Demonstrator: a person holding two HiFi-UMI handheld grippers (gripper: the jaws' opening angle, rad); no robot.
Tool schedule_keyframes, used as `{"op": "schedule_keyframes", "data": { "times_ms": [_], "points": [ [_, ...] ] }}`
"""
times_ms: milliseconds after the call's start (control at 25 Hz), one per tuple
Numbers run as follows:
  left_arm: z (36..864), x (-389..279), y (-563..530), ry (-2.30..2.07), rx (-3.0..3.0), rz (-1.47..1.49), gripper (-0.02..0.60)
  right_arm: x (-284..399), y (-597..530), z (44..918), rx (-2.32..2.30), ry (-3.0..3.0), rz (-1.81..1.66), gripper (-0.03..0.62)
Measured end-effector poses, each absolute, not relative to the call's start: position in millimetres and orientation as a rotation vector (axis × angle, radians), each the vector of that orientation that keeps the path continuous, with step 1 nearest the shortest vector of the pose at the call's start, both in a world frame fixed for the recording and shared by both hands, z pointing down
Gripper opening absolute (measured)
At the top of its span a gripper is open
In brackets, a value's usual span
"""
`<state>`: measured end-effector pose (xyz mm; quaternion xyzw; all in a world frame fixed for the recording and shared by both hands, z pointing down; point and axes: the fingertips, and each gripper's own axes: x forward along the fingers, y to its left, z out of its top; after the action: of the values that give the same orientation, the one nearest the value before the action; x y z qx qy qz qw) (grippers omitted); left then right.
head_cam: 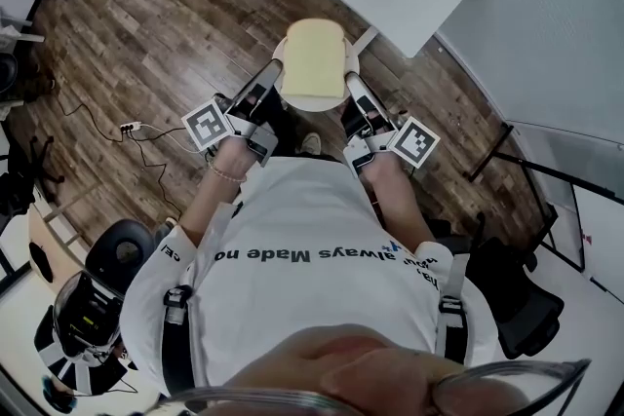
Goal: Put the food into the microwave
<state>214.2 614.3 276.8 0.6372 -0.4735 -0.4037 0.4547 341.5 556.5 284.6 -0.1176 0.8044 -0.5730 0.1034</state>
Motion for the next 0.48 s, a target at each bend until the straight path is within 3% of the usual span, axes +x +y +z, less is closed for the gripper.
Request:
{"op": "schedule_keyframes", "data": {
  "times_ms": [480],
  "points": [
    [272,108,562,-1.132,1.599,-0.979,0.018,237,509,278,-0.394,2.356,-1.673,0.021]
  ]
}}
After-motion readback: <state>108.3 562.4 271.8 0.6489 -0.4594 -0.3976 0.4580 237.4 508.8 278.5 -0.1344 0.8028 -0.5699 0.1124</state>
